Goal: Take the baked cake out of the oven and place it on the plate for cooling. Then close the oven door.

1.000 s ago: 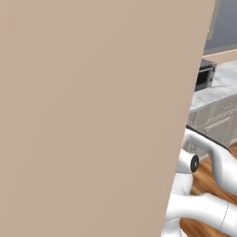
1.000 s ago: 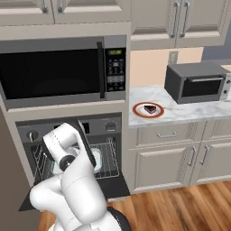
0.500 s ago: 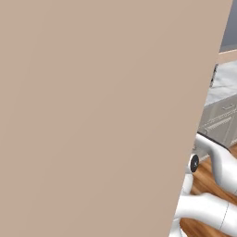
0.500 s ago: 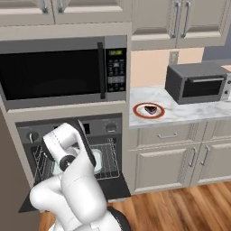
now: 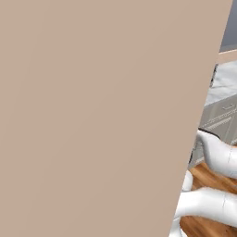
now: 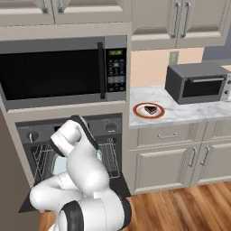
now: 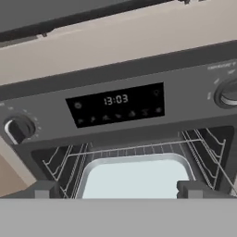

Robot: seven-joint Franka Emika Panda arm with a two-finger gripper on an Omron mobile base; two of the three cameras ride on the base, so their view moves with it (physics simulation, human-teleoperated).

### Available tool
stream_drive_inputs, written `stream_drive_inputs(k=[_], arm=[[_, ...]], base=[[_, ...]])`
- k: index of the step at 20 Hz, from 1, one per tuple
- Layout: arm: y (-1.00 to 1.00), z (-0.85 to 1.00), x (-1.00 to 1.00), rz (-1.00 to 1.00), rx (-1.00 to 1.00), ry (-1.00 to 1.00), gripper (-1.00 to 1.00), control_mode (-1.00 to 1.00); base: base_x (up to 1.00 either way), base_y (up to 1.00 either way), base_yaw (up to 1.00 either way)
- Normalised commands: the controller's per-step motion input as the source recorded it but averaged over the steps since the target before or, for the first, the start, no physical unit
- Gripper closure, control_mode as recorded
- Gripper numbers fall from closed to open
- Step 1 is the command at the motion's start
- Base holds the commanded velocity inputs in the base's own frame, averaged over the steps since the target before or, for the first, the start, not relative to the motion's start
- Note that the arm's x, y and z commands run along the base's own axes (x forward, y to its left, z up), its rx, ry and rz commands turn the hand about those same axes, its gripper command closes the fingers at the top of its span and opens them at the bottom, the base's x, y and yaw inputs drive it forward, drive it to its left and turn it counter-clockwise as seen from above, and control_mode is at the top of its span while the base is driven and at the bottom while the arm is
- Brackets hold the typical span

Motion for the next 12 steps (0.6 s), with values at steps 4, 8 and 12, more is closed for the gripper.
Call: stream_drive_inputs(k=[4,8,12], arm=[[-0.28,-0.55,0.55,0.0,-0.08,0.01,-1.0,-1.0],[-0.42,-0.77,0.41,0.0,-0.09,0.0,-1.0,-1.0],[-0.5,-0.85,0.36,0.0,-0.1,0.0,-1.0,-1.0]], base=[[0.0,0.0,0.0],[0.0,0.0,0.0],[0.0,0.0,0.0]])
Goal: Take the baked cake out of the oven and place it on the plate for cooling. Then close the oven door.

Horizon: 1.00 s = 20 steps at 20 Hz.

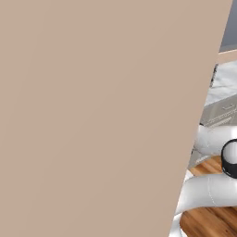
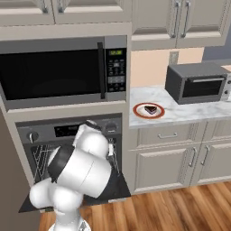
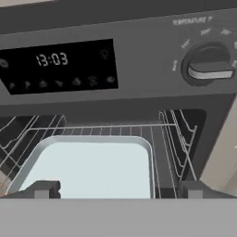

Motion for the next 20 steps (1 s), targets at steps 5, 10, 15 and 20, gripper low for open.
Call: stream_drive_inputs(k=[5,10,15,20], arm=[[-0.4,-0.95,0.22,0.0,-0.11,0.01,-1.0,-1.0],[-0.03,-1.0,0.02,0.0,-0.2,0.0,-1.0,-1.0],[0.22,-0.99,0.0,0.0,-0.26,0.0,-1.0,-1.0],[0.06,-0.73,-0.03,0.0,-0.11,0.0,-1.0,-1.0]], base=[[0.0,0.0,0.0],[0.0,0.0,0.0],[0.0,0.0,0.0],[0.0,0.0,0.0]])
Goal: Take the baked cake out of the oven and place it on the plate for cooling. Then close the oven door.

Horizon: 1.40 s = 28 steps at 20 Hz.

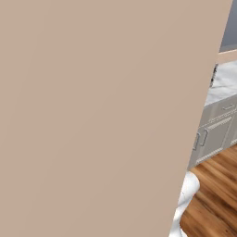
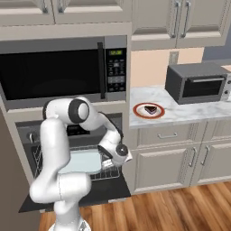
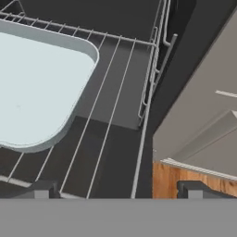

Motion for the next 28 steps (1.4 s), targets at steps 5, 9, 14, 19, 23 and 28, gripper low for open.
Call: stream_drive_inputs(k=[5,9,14,19,23,28], arm=[[0.06,-0.32,0.0,0.0,0.0,0.0,-1.0,-1.0],[0.04,-0.38,0.0,0.0,0.0,-0.01,-1.0,-1.0],[0.05,-0.39,0.0,-0.01,0.0,-0.04,-1.0,-1.0],[0.12,-0.3,0.0,0.0,0.0,-0.05,-1.0,-1.0],[0.03,-0.27,0.0,0.0,0.0,-0.03,-1.0,-1.0],[0.12,-0.22,0.01,0.0,0.0,-0.01,-1.0,-1.0]], base=[[0.0,0.0,0.0],[0.0,0.0,0.0],[0.0,0.0,0.0],[0.0,0.0,0.0],[0.0,0.0,0.0],[0.0,0.0,0.0]])
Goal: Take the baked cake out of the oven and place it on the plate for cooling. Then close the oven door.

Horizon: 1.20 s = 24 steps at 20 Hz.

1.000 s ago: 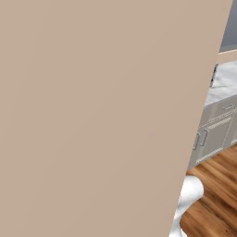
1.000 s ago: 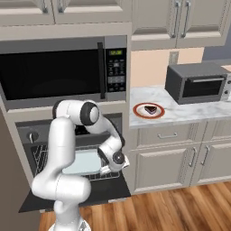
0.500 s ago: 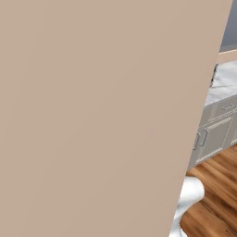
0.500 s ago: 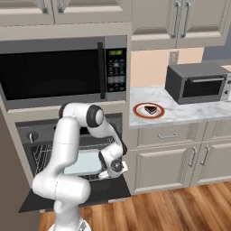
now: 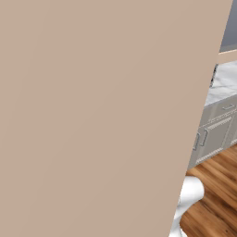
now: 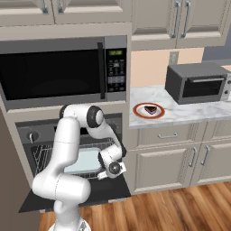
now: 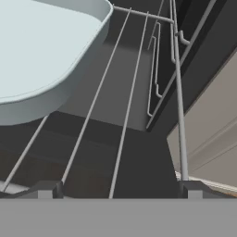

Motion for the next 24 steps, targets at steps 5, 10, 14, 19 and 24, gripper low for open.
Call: stream_drive_inputs(k=[5,10,14,19,24], arm=[[0.08,-0.11,0.02,0.0,0.0,-0.01,-1.0,-1.0],[0.08,-0.08,0.0,0.0,0.0,-0.02,-1.0,-1.0],[0.13,-0.1,0.02,0.0,0.0,-0.04,-1.0,-1.0],[0.17,-0.08,0.15,0.0,0.0,-0.04,-1.0,-1.0],[0.2,-0.28,0.11,0.0,0.0,-0.05,-1.0,-1.0]], base=[[0.0,0.0,0.0],[0.0,0.0,0.0],[0.0,0.0,0.0],[0.0,0.0,0.0],[0.0,0.0,0.0]])
